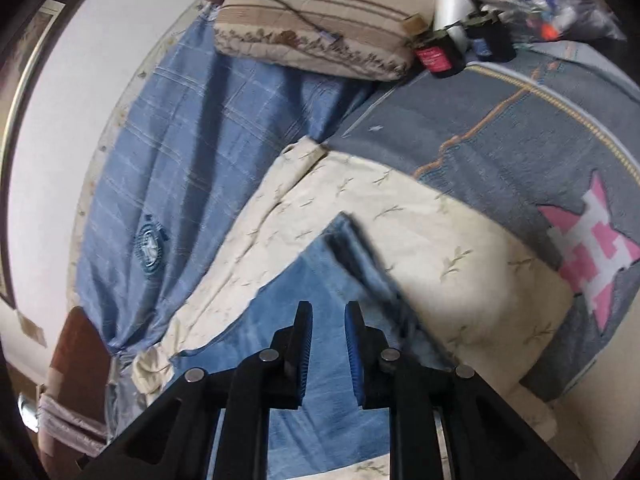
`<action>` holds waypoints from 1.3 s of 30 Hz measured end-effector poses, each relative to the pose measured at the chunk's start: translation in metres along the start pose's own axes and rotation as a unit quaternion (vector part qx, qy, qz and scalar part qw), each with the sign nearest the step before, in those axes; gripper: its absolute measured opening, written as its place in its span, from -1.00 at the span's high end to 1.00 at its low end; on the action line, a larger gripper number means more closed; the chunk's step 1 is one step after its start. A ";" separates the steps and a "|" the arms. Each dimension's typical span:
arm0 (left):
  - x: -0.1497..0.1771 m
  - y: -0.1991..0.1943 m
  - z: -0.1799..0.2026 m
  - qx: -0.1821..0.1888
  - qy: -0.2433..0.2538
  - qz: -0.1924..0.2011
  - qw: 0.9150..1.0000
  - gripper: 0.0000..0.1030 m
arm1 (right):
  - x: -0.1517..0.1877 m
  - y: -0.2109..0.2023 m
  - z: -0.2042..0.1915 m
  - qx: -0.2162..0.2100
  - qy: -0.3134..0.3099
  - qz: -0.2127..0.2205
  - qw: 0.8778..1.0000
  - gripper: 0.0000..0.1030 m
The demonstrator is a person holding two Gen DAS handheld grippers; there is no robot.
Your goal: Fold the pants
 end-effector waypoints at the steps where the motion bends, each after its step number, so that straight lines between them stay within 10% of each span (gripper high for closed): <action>1: -0.002 -0.001 0.002 0.003 -0.001 0.007 1.000 -0.08 | 0.001 0.002 -0.008 0.003 -0.013 0.004 1.000 0.63; 10: 0.008 0.032 -0.004 -0.005 -0.028 -0.039 0.999 -0.08 | 0.001 0.034 -0.056 -0.007 -0.062 -0.021 0.998 0.63; 17: 0.014 0.045 -0.015 -0.024 -0.037 -0.055 0.998 -0.13 | -0.007 0.076 -0.049 0.084 -0.063 -0.052 0.993 0.63; 26: 0.020 0.053 -0.014 -0.046 -0.021 -0.064 0.997 -0.58 | -0.024 0.065 -0.030 0.089 -0.037 -0.015 0.995 0.67; 39: 0.023 0.050 0.001 -0.020 -0.013 -0.066 0.998 -0.92 | -0.027 -0.028 0.001 -0.043 0.016 0.069 0.997 0.62</action>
Point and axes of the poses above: each gripper's, at about its wrist camera, not at the fingertips, and y roughly the way its jaws point, z to its right, x to its underside, the point moved 5 cm from there along y, roughly the way its jaws point, and after that the axes turned 13 degrees about x, right-handed, at the moved point
